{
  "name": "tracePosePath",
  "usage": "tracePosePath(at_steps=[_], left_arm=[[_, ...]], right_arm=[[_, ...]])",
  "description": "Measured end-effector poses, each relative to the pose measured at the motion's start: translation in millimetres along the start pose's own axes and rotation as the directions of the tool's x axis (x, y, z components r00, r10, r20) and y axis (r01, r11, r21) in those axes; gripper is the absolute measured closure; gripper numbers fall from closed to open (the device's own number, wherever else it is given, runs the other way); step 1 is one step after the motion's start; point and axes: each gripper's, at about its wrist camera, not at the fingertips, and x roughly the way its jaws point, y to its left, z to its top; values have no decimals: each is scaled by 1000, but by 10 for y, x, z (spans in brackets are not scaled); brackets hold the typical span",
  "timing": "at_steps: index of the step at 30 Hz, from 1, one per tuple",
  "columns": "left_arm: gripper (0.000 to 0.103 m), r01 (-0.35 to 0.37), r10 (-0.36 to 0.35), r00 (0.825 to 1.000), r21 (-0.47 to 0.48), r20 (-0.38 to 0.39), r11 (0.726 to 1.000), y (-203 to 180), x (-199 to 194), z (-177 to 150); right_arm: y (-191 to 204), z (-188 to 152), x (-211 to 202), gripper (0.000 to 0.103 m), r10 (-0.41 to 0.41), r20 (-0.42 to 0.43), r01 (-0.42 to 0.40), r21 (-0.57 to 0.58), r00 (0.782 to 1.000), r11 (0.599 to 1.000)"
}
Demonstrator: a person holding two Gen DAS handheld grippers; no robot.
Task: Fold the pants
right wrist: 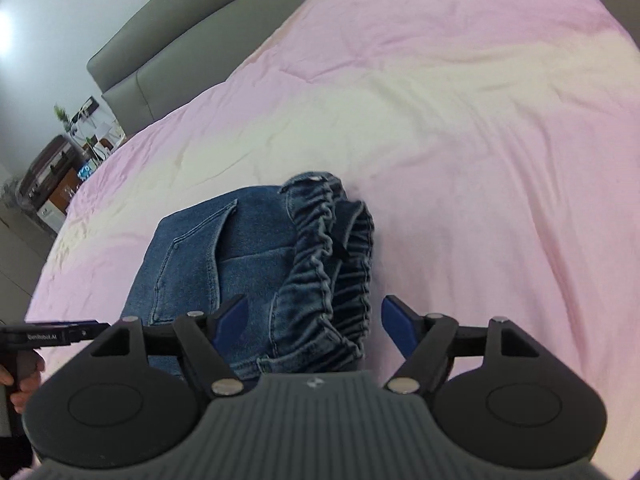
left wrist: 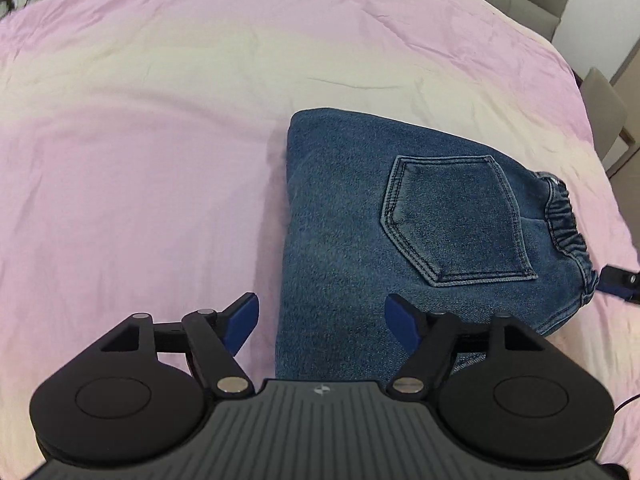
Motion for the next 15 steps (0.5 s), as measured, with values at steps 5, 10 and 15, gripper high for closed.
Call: tracePosePath(at_steps=[5,10,15], left_arm=[[19,99,-96,995,-198,25,975,318,130,-96],[21,156,-152,988,-285,39,946,472,352,-34],[23,183,-182,983,-296,29,938,486,584,59]], right_arm=[[-292,-203,167,31,69,-43,-61,166,997,984],[-497,-320,413,28,184,-42,-163,305,982,938],[-535,-306,675,27,235,-50,-204,345,971,916]])
